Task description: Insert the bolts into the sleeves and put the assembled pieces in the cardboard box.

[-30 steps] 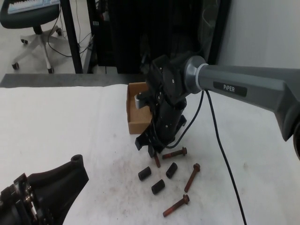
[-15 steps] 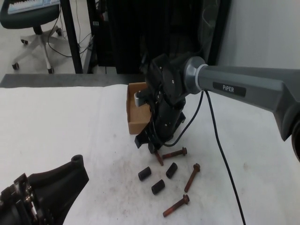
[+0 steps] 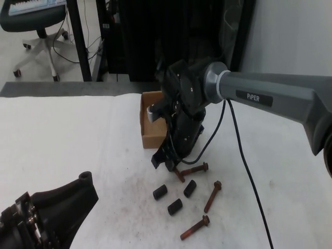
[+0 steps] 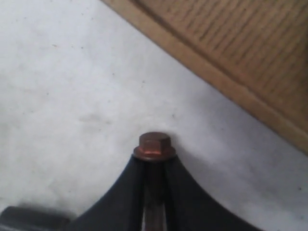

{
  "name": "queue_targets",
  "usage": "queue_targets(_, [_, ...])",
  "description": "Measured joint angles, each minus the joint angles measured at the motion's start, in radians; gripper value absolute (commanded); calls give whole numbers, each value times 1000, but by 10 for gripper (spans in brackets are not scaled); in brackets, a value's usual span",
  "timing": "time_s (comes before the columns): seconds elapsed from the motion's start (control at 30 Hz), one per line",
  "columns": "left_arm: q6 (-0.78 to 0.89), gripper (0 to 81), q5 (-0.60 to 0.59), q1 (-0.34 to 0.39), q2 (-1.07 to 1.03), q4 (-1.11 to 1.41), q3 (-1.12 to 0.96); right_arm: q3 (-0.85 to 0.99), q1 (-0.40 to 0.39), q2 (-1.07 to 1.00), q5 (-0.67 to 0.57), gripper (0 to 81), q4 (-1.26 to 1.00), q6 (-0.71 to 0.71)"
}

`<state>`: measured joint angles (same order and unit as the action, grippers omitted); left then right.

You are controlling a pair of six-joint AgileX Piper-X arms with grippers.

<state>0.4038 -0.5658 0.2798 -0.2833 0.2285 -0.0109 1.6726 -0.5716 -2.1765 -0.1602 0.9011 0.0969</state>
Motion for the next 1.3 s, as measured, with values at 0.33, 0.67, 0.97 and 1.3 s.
queue_targets(0.33, [0,1,0,0,0,-2,0,37,13,257,-248,8,-239,-73])
queue_targets(0.67, [0,1,-3,0,0,20,0,4,107,448,-484,8,-553,-299])
queue_targets(0.97, [91,1,-143,0,-59,152,0,-376,89,670,-671,8,-1022,-457])
queue_targets(1.3, [88,1,-288,3,-306,235,-124,-905,81,847,-651,8,-1928,-858])
